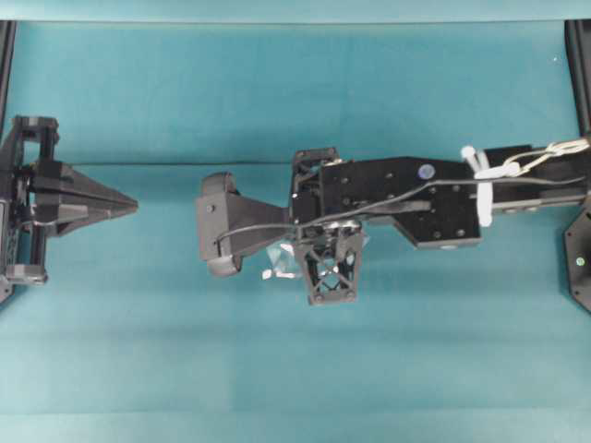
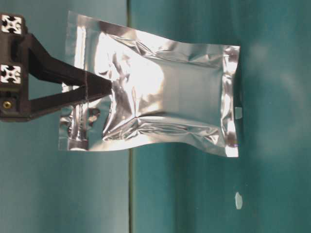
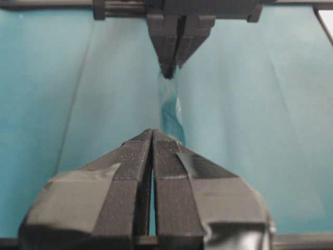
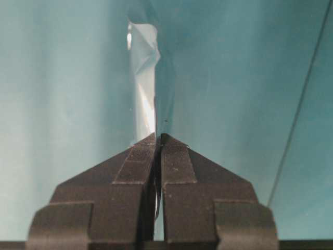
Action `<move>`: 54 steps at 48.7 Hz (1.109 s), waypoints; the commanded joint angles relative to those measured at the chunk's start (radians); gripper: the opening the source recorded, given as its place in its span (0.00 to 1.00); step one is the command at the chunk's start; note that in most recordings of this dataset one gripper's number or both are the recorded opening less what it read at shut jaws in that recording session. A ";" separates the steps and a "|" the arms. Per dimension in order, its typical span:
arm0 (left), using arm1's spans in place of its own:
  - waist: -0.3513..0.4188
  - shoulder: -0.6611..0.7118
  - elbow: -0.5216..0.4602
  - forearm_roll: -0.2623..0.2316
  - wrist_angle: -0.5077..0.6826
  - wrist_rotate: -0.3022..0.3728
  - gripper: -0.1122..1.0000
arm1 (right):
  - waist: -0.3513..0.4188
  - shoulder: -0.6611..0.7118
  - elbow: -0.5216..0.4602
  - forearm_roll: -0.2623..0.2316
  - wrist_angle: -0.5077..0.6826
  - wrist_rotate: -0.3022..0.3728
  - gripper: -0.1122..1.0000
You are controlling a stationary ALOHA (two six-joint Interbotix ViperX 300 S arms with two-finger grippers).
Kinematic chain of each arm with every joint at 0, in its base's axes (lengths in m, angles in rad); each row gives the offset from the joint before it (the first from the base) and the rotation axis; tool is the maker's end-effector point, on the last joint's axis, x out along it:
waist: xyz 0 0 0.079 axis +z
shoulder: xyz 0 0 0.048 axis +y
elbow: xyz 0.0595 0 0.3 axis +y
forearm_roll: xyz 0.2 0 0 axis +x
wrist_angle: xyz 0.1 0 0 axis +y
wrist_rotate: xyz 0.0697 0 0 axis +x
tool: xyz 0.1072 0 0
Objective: Hand over the silver zip bag and make it stand upright.
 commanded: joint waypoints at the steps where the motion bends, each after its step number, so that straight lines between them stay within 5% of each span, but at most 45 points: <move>1: 0.005 0.006 0.000 0.003 0.003 -0.028 0.10 | -0.002 -0.005 -0.023 -0.002 0.002 -0.012 0.11; 10: 0.020 0.038 0.012 0.003 0.017 -0.106 0.10 | -0.005 0.012 -0.034 -0.003 0.002 -0.011 0.11; 22: 0.028 0.061 0.015 0.003 0.008 -0.110 0.16 | -0.011 0.018 -0.041 -0.003 0.003 -0.006 0.11; 27: 0.028 0.071 0.018 0.003 0.000 -0.114 0.32 | -0.011 0.018 -0.038 -0.003 0.003 -0.009 0.11; 39: 0.015 0.152 0.052 0.002 -0.114 -0.120 0.94 | -0.012 0.018 -0.035 -0.003 -0.002 -0.008 0.11; 54: 0.014 0.393 0.124 0.003 -0.434 -0.216 0.85 | -0.012 0.018 -0.032 -0.003 -0.002 0.002 0.11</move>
